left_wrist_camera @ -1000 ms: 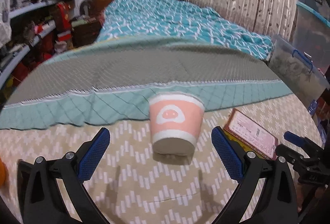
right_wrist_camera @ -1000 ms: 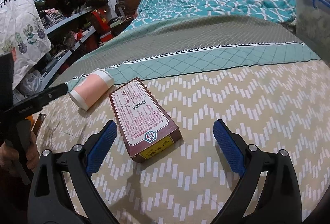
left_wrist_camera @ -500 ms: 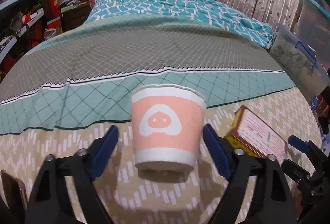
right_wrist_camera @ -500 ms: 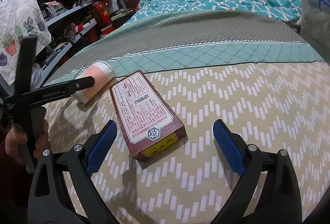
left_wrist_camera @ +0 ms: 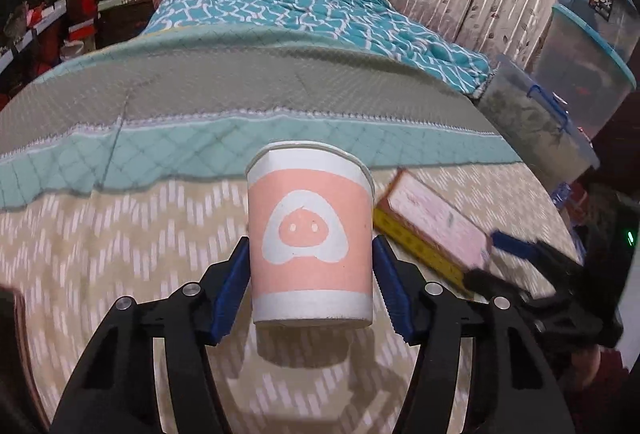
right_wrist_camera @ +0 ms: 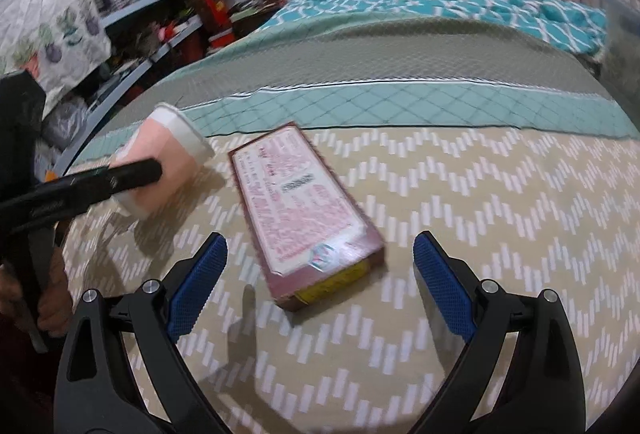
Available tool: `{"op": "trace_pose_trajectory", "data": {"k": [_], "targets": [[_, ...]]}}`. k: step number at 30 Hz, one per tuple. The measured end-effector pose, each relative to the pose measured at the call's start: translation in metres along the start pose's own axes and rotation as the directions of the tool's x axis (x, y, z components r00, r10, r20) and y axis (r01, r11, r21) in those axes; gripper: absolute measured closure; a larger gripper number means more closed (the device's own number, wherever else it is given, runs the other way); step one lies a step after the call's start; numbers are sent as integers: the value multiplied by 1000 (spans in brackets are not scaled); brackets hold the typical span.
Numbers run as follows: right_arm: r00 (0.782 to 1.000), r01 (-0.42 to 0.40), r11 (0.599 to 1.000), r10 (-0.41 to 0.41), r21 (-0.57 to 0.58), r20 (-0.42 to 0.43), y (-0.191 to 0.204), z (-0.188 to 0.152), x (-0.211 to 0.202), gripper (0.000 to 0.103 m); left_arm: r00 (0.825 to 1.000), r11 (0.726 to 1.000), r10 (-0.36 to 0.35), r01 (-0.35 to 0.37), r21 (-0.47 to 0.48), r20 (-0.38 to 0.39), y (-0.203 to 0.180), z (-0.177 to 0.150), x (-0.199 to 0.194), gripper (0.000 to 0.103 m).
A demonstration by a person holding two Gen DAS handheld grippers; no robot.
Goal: Collect trash
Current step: 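Grasp the pink paper cup with the left tool while the right tool grasps the brown-red box, then carry the cup and box over the beige bin with both tools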
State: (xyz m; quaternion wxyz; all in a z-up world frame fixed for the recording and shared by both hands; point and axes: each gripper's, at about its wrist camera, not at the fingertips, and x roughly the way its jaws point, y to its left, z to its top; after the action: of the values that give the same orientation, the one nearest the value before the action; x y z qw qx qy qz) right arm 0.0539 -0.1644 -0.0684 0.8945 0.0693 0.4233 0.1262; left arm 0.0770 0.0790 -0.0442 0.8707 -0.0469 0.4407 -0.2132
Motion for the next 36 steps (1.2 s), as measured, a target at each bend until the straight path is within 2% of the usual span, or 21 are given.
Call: {"op": "trace_pose_trajectory", "data": {"k": [6,7,8,9,10,16,24,32,36], "targets": [[997,47,993,-54,-112,-54,22,12,23,9,1000,999,-1,0,-33,-18,4,-21,-13,46],[996,55,990,-63,-130,-62,25,12,26,12,1000,999,-1,0,-36,-18,4,-23,-14,46],[995,60,988,-70,-143,-66,27,12,28,20,1000,999,0,0,-38,-17,3,-25,-15,46],[995,72,985,-81,-157,-54,28,11,26,33,1000,999,1,-1,-38,-16,2,-27,-16,46],[996,61,986,-71,-153,-56,28,11,24,33,1000,999,0,-1,-38,-16,2,-27,-17,46],[997,70,995,-72,-65,-30,6,-4,2,34,1000,1000,-18,18,-13,-21,-12,-28,-16,45],[984,178,977,-179,117,-1,-70,-22,-42,34,994,991,-98,102,87,-50,-62,-14,4,45],[952,285,934,-301,215,45,-120,-39,-88,35,975,950,-189,213,227,-120,-144,3,43,45],[943,315,917,-331,245,26,-137,-54,-96,35,969,928,-189,229,294,-159,-182,-1,63,43]]}}
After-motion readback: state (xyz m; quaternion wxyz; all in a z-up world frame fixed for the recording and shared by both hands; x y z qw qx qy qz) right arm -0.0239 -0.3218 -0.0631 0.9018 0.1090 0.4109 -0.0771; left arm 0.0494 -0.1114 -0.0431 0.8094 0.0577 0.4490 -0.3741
